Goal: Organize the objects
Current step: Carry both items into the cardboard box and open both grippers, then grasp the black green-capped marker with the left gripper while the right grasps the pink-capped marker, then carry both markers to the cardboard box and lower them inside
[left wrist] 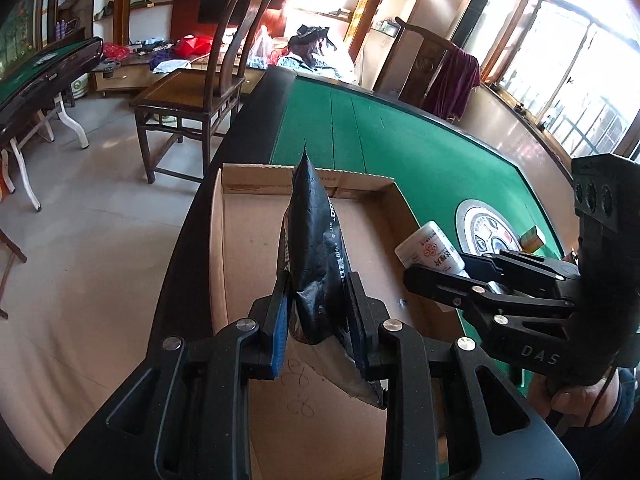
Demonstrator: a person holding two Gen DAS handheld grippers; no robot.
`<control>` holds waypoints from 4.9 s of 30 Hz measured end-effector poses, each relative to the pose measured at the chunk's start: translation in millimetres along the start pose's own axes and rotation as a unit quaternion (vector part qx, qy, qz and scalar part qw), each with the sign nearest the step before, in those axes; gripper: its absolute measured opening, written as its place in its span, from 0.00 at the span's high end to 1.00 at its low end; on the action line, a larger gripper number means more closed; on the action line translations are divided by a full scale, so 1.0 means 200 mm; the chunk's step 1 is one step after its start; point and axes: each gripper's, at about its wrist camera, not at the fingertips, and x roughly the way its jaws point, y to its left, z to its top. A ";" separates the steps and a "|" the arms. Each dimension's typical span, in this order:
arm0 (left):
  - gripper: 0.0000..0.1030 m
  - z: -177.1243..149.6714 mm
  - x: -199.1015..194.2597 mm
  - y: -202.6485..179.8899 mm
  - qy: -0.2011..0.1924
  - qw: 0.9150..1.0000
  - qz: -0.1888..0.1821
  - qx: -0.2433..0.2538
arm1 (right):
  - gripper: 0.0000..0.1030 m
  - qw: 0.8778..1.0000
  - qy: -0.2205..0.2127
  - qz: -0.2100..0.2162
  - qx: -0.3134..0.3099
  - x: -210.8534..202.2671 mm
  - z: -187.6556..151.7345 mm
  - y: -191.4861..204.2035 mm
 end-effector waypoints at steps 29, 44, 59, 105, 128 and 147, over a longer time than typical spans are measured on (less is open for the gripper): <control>0.61 0.12 0.23 0.20 0.051 0.998 -0.014 -0.033 | 0.67 0.999 0.035 -0.028 0.018 0.36 0.20 -0.12; 0.61 0.08 -0.04 0.10 0.001 1.000 -0.005 -0.017 | 0.67 0.999 -0.010 0.026 0.046 0.06 0.09 -0.20; 0.55 -0.33 -0.14 -0.73 0.029 0.988 -0.088 0.124 | 0.66 0.995 -0.077 0.028 0.065 -0.74 -0.56 -0.61; 0.86 -0.62 0.44 -1.26 0.066 0.979 -0.011 0.191 | 0.87 0.985 -0.025 -0.172 0.010 -1.03 -1.22 -1.23; 0.86 -0.52 0.33 -1.16 0.040 0.986 -0.065 0.146 | 0.87 0.988 -0.125 -0.072 0.059 -1.11 -1.11 -0.95; 0.86 -0.58 0.43 -1.26 0.040 0.984 -0.026 0.173 | 0.87 0.988 -0.118 -0.067 0.069 -1.07 -1.13 -1.00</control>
